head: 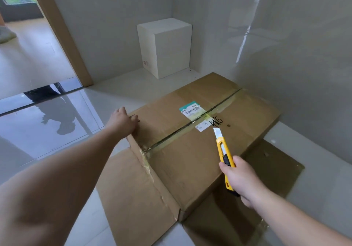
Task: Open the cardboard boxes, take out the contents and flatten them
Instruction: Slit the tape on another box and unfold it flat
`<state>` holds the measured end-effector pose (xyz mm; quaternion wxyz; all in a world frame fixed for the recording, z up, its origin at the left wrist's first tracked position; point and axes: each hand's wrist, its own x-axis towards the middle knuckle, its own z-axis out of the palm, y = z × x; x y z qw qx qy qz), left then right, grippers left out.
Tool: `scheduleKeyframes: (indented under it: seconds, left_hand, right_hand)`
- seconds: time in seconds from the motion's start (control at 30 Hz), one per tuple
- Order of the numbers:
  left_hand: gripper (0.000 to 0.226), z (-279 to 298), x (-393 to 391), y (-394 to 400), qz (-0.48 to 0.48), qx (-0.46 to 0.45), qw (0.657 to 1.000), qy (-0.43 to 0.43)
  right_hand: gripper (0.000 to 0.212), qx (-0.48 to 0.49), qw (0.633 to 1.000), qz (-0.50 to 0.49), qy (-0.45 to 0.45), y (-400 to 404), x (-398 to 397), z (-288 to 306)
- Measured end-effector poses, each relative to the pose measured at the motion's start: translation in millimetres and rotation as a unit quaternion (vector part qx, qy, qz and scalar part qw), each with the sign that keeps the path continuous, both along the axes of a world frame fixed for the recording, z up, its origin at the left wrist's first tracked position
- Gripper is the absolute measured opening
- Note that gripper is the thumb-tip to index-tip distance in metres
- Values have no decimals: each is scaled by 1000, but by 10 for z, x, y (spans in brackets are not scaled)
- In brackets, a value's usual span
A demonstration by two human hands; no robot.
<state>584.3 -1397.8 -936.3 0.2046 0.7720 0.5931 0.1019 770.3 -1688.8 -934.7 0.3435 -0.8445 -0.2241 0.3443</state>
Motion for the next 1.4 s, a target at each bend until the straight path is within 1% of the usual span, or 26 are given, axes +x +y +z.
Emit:
scheduleKeyframes:
  seconds: [0.07, 0.13, 0.2, 0.27, 0.33, 0.4, 0.43, 0.47, 0.5, 0.57, 0.6, 0.63, 0.67, 0.7, 0.73, 0.77, 0.8, 0.83, 0.97, 1.07, 1.17, 1.3, 1.4]
  left_hand:
    - [56, -76, 43, 90, 11, -43, 999, -30]
    - [55, -123, 73, 143, 10, -73, 996, -41]
    - [55, -139, 80, 183, 21, -80, 995, -49]
    - [52, -166, 27, 176, 35, -66, 996, -46]
    - [46, -223, -134, 109, 41, -43, 998, -14]
    - [49, -196, -382, -42, 51, -5, 996, 68]
    - [52, -146, -508, -135, 53, 10, 993, 105]
    - [55, -104, -623, -226, 52, 7, 992, 118]
    - [56, -80, -709, -324, 47, -23, 994, 99]
    - [53, -31, -758, -579, 11, -113, 993, 25]
    - [50, -13, -737, -728, -32, -116, 992, 33]
    - [45, -8, -694, -867, -87, -77, 990, 81]
    - [44, 5, -629, -1010, -145, -17, 980, 134]
    - [47, 7, -543, -1148, -201, 39, 963, 175]
    - [49, 6, -433, -1274, -257, 69, 943, 198]
    - [49, -2, -299, -1378, -297, 82, 928, 211]
    - [48, -13, -160, -1456, -317, 86, 918, 222]
    - [46, -23, -21, -1505, -316, 89, 917, 229]
    - [37, -27, 536, -1415, -268, 145, 921, 243]
    - [32, -67, 836, -1230, -246, 130, 933, 229]
    - [31, -114, 953, -1092, -276, 121, 924, 235]
    - [22, -139, 966, -1021, -333, 116, 900, 257]
    - [23, -96, 987, -1032, -345, 111, 895, 258]
  right_hand:
    - [17, 9, 1000, -14, 15, 26, -36, -18]
    - [18, 25, 999, -29, 27, 65, -71, -40]
    - [21, 41, 998, -38, 26, 92, -117, -75]
    - [26, 44, 998, -31, 13, 116, -145, -91]
    - [28, 48, 999, -16, -9, 184, -81, -60]
    - [30, 86, 995, -4, -44, 331, 78, 13]
    - [31, 109, 991, 7, -75, 440, 177, 63]
    - [32, 128, 985, 26, -109, 567, 272, 120]
    - [32, 141, 980, 49, -135, 692, 344, 193]
    - [33, 146, 971, 92, -167, 887, 415, 326]
    - [32, 144, 968, 103, -178, 922, 424, 363]
    - [31, 140, 967, 104, -185, 916, 436, 369]
    - [29, 138, 969, 98, -182, 870, 455, 355]
    - [26, 140, 972, 89, -165, 801, 482, 325]
    - [22, 143, 977, 80, -133, 711, 515, 291]
    - [18, 146, 982, 73, -98, 611, 555, 256]
    - [14, 143, 985, 66, -71, 499, 598, 236]
    - [12, 137, 987, 60, -58, 382, 648, 226]
    - [12, 96, 993, 37, -66, -28, 843, 209]
    - [13, 79, 995, 24, -49, -194, 908, 231]
    - [15, 77, 996, 25, -40, -265, 894, 248]
    - [14, 76, 996, 40, -30, -277, 827, 206]
    - [13, 72, 996, 55, -19, -258, 765, 164]
